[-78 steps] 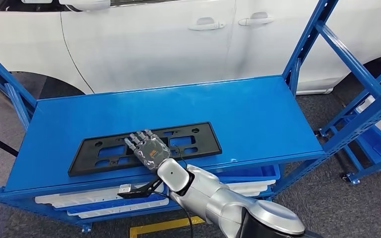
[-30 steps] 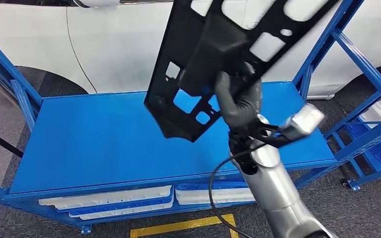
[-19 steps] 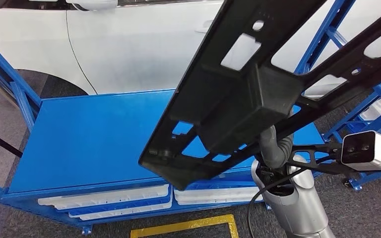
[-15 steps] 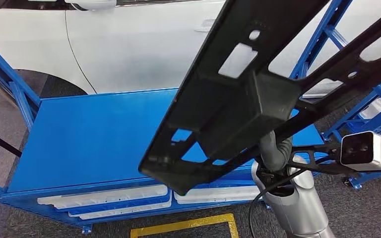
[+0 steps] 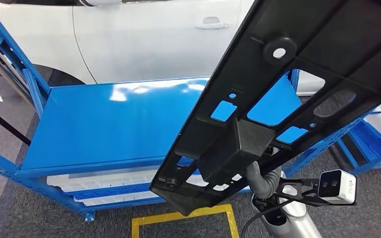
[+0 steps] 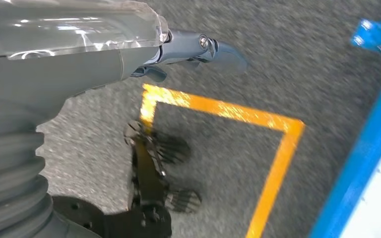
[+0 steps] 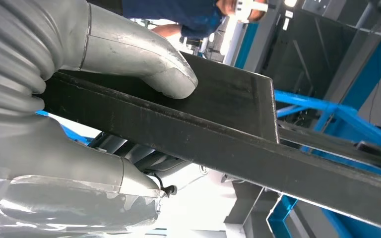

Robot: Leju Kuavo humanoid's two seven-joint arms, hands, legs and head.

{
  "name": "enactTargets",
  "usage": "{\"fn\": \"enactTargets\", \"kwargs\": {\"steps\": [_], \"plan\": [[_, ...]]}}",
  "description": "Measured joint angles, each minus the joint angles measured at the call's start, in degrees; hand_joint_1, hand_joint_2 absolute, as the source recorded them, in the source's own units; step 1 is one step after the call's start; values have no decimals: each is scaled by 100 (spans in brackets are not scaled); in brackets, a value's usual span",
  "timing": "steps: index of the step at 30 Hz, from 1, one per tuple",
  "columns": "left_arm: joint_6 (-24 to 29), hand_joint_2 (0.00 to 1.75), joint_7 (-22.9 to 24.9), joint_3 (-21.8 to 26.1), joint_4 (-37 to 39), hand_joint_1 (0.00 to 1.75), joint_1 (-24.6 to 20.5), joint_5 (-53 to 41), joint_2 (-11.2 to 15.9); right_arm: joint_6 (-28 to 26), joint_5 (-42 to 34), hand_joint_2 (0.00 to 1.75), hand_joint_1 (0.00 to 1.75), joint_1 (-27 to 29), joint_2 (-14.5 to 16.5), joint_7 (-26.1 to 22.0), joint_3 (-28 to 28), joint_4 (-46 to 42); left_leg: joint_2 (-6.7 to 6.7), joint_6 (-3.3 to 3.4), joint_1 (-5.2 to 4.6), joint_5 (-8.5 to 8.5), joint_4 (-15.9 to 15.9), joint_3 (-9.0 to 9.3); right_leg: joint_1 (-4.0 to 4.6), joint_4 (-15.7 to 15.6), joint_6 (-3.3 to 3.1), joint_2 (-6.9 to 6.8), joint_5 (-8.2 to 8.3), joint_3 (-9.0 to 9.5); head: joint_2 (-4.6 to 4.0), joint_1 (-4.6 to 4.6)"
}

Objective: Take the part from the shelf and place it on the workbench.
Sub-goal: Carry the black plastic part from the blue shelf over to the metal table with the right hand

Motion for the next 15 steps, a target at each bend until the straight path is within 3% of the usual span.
{"fn": "enactTargets", "kwargs": {"steps": [2, 3, 4, 5, 6, 8, 9, 12, 13, 15], "plan": [[33, 175, 56, 26, -1, 0, 7, 0, 14, 2, 12, 175, 175, 90, -63, -95, 0, -1, 15, 14, -2, 108, 6, -148, -29, 770, 59, 0, -524, -179, 0, 0], [45, 175, 69, 43, -1, 0, 9, -1, 16, 3, 13, 175, 175, 130, -88, -113, 0, -1, 20, 9, -3, 157, 14, -221, -42, 1046, 78, -1, -625, -196, 0, 0], [56, 175, 76, 58, -1, 0, 11, -2, 19, 3, 14, 175, 175, 161, -110, -120, 0, -1, 24, -1, -3, 203, 24, -293, -55, 1130, 90, -1, -609, -115, 0, 0], [67, 175, 81, 70, -1, 0, 11, -3, 21, 3, 16, 175, 175, 178, -128, -124, 0, -1, 25, -14, -2, 245, 37, -360, -67, 985, 93, -2, -507, 80, 0, 0], [78, 175, 93, 78, -1, 0, 10, -5, 21, 3, 25, 175, 175, 186, -139, -133, 0, -2, 24, -30, -2, 282, 53, -418, -76, 643, 87, -2, -387, 375, 0, 0], [123, 175, 166, 84, -1, 0, 10, -11, 19, -8, 83, 175, 175, 194, -148, -162, -5, -19, 17, -81, -11, 348, 80, -496, -64, -171, 43, 4, -327, 971, 0, -3], [167, 175, 232, 86, -1, 0, 11, -13, 18, -21, 132, 175, 175, 203, -151, -177, -15, -39, 13, -115, -14, 382, 81, -510, -48, -427, 9, 7, -340, 1139, 0, -4], [393, 175, 509, 105, 1, 0, 29, -20, -7, -57, 217, 175, 175, 234, -189, -198, -124, -104, 7, -224, -7, 474, 56, -519, -22, -591, -118, -3, -284, 1160, 0, -7], [481, 175, 616, 114, 2, 0, 41, -29, -22, -55, 214, 175, 175, 243, -214, -200, -186, -121, 5, -247, -4, 407, 102, -551, -29, -617, -171, -14, -234, 1130, 0, -7], [633, 175, 840, 125, 2, 0, 72, -70, -53, -54, 206, 175, 175, 287, -273, -205, -349, -172, 2, -274, 8, -28, 516, -701, -43, -660, -260, -36, -104, 1026, 0, -8]]}}
